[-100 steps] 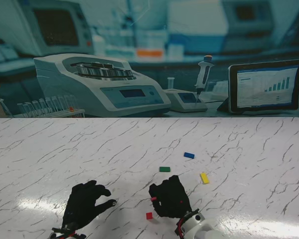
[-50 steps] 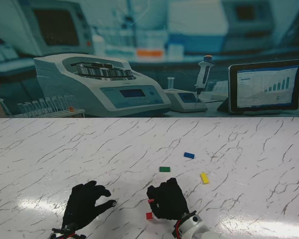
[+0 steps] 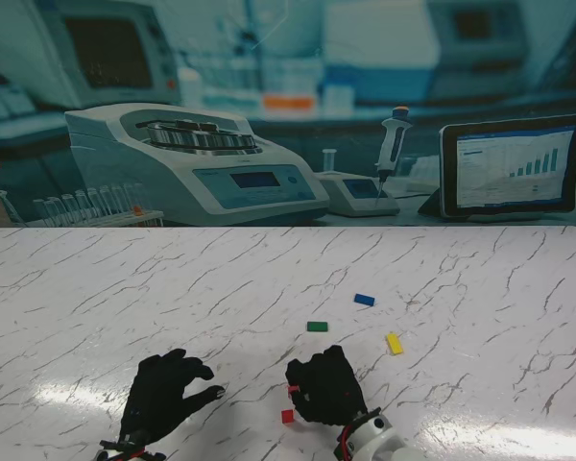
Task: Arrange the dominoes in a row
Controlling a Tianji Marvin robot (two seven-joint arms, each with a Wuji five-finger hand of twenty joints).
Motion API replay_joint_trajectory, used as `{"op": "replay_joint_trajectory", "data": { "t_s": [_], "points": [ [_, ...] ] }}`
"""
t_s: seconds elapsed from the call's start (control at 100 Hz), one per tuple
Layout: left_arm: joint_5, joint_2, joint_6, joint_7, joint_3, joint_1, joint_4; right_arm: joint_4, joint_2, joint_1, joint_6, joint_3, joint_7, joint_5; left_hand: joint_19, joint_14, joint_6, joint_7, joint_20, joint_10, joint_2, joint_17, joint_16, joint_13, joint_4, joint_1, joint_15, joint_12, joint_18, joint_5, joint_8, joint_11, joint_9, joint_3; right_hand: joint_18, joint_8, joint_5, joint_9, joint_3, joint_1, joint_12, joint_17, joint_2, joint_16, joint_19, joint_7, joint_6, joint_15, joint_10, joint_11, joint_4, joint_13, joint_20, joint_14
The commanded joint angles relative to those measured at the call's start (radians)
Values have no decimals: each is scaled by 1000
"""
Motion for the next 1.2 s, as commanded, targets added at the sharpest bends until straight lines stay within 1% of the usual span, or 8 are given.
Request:
{"op": "replay_joint_trajectory", "data": {
  "t_s": [0.0, 0.66, 0.81, 0.94, 1.01, 1.1, 1.13, 1.19],
  "points": [
    [-6, -4, -26, -9, 2, 8, 1, -8, -5, -10, -6, -2, 4, 4, 29, 4, -8, 7, 13, -5, 22, -7, 14, 12, 23, -18, 11, 9, 17, 13, 15, 7, 2, 0, -2, -5, -21, -10, -5, 23, -12, -20, 21, -10, 2, 0, -3, -15, -1, -6, -32, -16, -12, -3],
    [-6, -4, -24, -10, 3, 7, 1, -24, 3, -19, -29, 18, 56, 15, 29, 2, -9, 12, 13, -5, 30, -8, 14, 13, 23, -9, 12, 9, 16, 16, 16, 8, 4, 1, 12, -42, -74, -79, 2, 4, -15, -53, -16, -14, -27, -128, 38, -49, 61, -108, -40, -82, -20, 31],
    [-6, -4, -23, -10, 3, 7, 1, -32, 7, -23, -31, 27, 73, 12, 29, 0, -11, 12, 13, -5, 31, -7, 14, 13, 23, -8, 12, 9, 16, 15, 15, 9, 5, 0, 18, -33, -70, -103, 6, -8, -8, -63, -1, -11, -44, -216, 41, -65, 80, -164, -35, -106, -20, 40],
    [-6, -4, -24, -10, 3, 6, 1, -45, 12, -28, -41, 41, 99, 9, 29, 1, -10, 12, 13, -6, 33, -8, 14, 14, 23, -7, 13, 9, 17, 15, 15, 9, 5, 0, 27, 5, -54, -136, -3, -26, -17, -74, 18, -10, -65, -333, 46, -83, 97, -209, -26, -135, -21, 50],
    [-6, -4, -23, -10, 3, 6, 1, -54, 16, -33, -48, 52, 122, 9, 30, 1, -11, 13, 13, -6, 33, -7, 14, 13, 23, -5, 13, 9, 17, 16, 15, 9, 4, 0, 35, 26, -49, -169, -13, -34, -30, -82, 38, -11, -86, -417, 47, -94, 110, -237, -10, -158, -24, 60],
    [-6, -4, -23, -11, 3, 5, 1, -73, 23, -43, -59, 72, 165, 9, 29, 1, -10, 13, 13, -5, 33, -8, 14, 13, 22, -5, 13, 9, 16, 16, 15, 9, 4, 0, 44, 79, -42, -225, -45, -42, -51, -98, 77, -14, -112, -551, 55, -113, 133, -275, 37, -204, -24, 71],
    [-6, -4, -23, -11, 3, 6, 1, -80, 26, -46, -64, 80, 183, 8, 29, 1, -12, 13, 13, -6, 32, -8, 14, 14, 22, -6, 13, 9, 16, 15, 15, 9, 5, -1, 47, 94, -37, -243, -63, -44, -52, -98, 91, -17, -125, -603, 58, -119, 142, -289, 66, -222, -25, 75],
    [-5, -4, -23, -12, 3, 6, 0, -99, 33, -55, -74, 99, 223, 6, 29, 2, -12, 13, 13, -7, 32, -8, 14, 13, 22, -5, 13, 9, 17, 15, 15, 9, 4, 0, 52, 95, -56, -293, -68, -37, -54, -107, 94, -20, -143, -637, 61, -130, 157, -310, 75, -265, -29, 79]
  ]
}}
